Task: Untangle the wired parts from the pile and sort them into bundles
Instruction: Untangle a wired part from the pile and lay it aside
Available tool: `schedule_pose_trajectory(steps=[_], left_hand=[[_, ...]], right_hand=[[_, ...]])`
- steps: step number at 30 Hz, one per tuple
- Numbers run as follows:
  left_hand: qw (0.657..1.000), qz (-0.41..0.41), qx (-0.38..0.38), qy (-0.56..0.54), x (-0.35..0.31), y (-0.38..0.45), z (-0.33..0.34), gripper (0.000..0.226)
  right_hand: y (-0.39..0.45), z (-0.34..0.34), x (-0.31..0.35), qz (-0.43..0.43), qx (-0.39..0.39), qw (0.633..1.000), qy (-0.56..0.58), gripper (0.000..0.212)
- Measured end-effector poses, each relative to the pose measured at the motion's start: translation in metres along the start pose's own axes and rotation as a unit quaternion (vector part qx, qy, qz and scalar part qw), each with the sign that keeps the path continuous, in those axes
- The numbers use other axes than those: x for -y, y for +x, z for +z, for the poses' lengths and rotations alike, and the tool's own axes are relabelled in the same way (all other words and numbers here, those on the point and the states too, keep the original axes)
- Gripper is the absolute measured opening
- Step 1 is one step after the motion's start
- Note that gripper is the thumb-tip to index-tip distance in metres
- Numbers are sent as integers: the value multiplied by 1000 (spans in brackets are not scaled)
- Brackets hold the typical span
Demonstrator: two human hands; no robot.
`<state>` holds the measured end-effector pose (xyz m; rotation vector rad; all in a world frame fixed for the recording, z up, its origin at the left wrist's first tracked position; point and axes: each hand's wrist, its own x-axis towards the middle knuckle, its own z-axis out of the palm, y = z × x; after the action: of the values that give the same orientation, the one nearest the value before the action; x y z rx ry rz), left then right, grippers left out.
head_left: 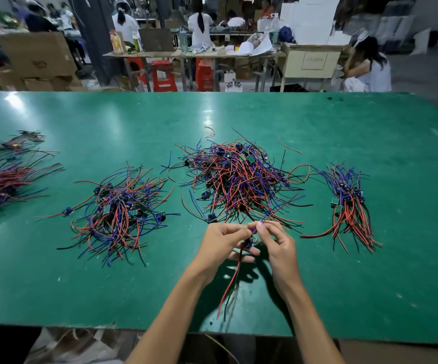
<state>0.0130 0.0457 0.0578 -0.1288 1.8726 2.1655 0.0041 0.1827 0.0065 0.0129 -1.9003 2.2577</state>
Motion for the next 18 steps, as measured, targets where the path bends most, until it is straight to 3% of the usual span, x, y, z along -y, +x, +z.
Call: schedule_pose_trajectory(steps=[9,14,18], left_hand=[[997,38,-62,22,17,2,14,18],[998,46,-14,42,21,3,13,15],[995,60,13,76,22,0,4,9]], right_hand=[[-1,6,-5,35,15,999,-27,20],[1,3,-7,74,-30,997,21,21],[8,2,-5,57,-89,993,50,30]])
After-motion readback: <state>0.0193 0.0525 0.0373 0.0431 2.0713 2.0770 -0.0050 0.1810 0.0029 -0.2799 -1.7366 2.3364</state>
